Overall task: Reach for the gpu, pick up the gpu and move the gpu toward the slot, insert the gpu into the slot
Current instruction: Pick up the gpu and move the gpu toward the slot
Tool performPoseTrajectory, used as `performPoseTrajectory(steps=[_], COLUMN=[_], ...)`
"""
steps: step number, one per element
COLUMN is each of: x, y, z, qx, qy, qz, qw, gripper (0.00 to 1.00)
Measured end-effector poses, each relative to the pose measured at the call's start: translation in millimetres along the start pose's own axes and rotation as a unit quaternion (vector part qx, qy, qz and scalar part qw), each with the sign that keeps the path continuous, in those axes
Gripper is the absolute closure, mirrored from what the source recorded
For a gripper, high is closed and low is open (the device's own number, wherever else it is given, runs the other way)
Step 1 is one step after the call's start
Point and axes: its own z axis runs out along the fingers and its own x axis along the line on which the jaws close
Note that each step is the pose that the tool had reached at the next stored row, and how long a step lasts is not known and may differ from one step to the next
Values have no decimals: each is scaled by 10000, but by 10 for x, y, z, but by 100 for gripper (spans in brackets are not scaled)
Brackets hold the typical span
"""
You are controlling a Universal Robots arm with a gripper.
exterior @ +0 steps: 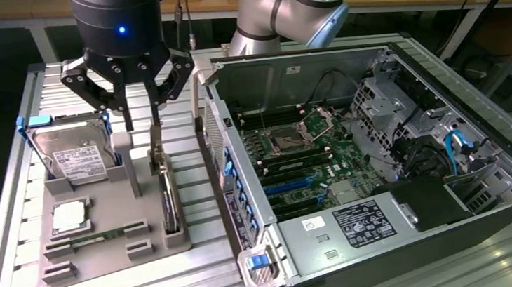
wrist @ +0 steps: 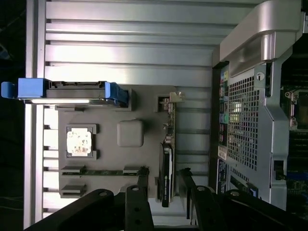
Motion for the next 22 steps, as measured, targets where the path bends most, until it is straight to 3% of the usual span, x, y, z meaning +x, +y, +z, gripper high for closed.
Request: performPoseTrajectory(steps=[12, 22], x=[-105, -120], y=[-139, -290], z=[179, 342], qx=[0, 0], qy=[12, 34], qz=[1, 4], qw=[10000, 10000], gripper=[61, 61])
